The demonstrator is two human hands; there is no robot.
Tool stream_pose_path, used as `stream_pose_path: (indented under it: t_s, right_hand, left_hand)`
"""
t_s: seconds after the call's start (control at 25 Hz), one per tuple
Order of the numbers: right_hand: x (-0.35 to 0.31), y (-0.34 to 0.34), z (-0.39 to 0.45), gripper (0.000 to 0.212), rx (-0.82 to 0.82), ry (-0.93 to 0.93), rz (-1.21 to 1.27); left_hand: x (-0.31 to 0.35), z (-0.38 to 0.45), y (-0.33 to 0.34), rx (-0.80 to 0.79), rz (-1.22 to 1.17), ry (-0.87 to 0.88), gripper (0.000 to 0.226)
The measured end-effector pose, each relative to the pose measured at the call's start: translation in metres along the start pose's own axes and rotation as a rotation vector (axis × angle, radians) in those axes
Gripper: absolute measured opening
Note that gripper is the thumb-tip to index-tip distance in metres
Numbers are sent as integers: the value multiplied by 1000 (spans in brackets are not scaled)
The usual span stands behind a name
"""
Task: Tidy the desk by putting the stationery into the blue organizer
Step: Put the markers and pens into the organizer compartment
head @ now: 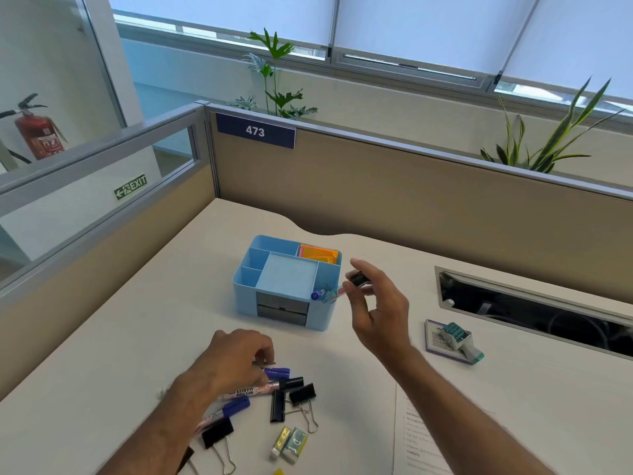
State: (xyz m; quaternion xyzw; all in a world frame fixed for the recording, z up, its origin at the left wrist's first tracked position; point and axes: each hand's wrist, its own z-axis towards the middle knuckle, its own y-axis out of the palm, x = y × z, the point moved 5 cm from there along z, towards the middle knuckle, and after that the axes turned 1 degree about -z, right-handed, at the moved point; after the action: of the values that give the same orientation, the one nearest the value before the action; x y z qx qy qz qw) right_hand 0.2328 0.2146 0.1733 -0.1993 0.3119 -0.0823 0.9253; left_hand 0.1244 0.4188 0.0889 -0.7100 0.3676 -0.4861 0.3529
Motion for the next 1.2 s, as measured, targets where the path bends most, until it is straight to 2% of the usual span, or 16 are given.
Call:
stream_pose_path:
  t_s: [0.2,0.44,0.6,0.72,0.8,0.92,1.04,1.12,1.2]
  right_hand:
    - [8,8,1,30,-49,-92,-142]
    - [23,37,-4,36,-335,-26,-304]
    - [34,47,-7,39,-475,100,-441]
    - [40,53,-9,50,-583,161,-529]
    - [34,48,-8,53,-486,159,-461]
    - [10,37,-6,51,-270,31,-205]
    - [-14,38,-12,43,-303,13,97]
    - [-23,39,-18,35,-303,-13,113]
    - [-26,34,-18,36,-259,4,113]
  left_hand:
    - [2,4,9,-14,138,62,25]
    - [4,6,15,4,243,106,23]
    - [9,4,7,119,129,108,18]
    - [15,2,-6,275,-85,100,19]
    - [20,0,-13,366,-236,128,23]
    - [31,-2,-24,480,-435,185,22]
    - [48,-5,-32,533,-520,278,23]
    - [56,-6,-33,525,-547,312,27]
    - [56,-5,-31,476,-572,288,30]
